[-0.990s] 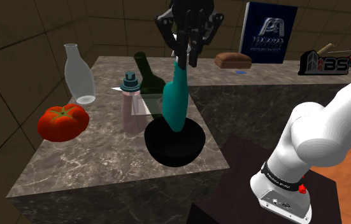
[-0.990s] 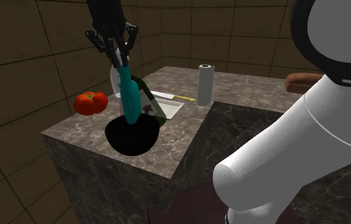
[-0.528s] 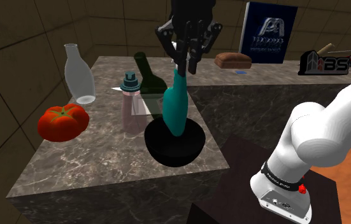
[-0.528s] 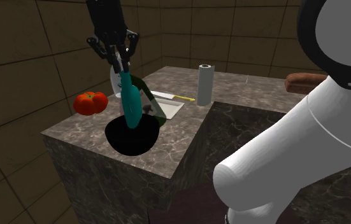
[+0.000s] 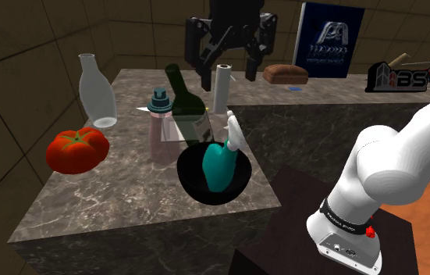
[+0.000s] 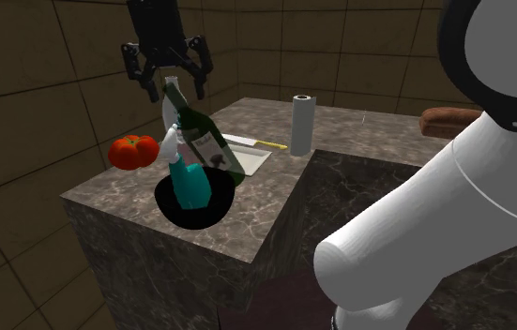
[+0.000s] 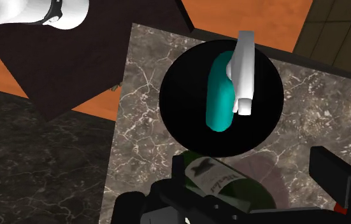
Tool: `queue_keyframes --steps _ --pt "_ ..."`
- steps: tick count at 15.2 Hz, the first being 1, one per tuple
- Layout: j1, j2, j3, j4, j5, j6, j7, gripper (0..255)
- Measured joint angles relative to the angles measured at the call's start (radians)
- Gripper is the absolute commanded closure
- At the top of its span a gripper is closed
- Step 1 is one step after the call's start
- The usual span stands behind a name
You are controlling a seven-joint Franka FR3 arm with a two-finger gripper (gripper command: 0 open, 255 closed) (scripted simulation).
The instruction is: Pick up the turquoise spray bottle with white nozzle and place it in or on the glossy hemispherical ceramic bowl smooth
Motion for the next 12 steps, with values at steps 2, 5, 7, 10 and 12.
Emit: queue_keyframes --steps 2,5,7,10,12 --pt "-0.002 0.008 0.001 0.023 -0.003 -0.015 0.002 0" --pt "-0.008 0.046 0.012 0.140 -0.014 -0.095 0.016 0" --pt "-0.011 0.064 0.017 0.183 -0.020 -0.122 0.021 0" --pt "-0.011 0.070 0.019 0.194 -0.022 -0.128 0.023 0" --pt "-0.011 0.071 0.019 0.195 -0.023 -0.129 0.024 0"
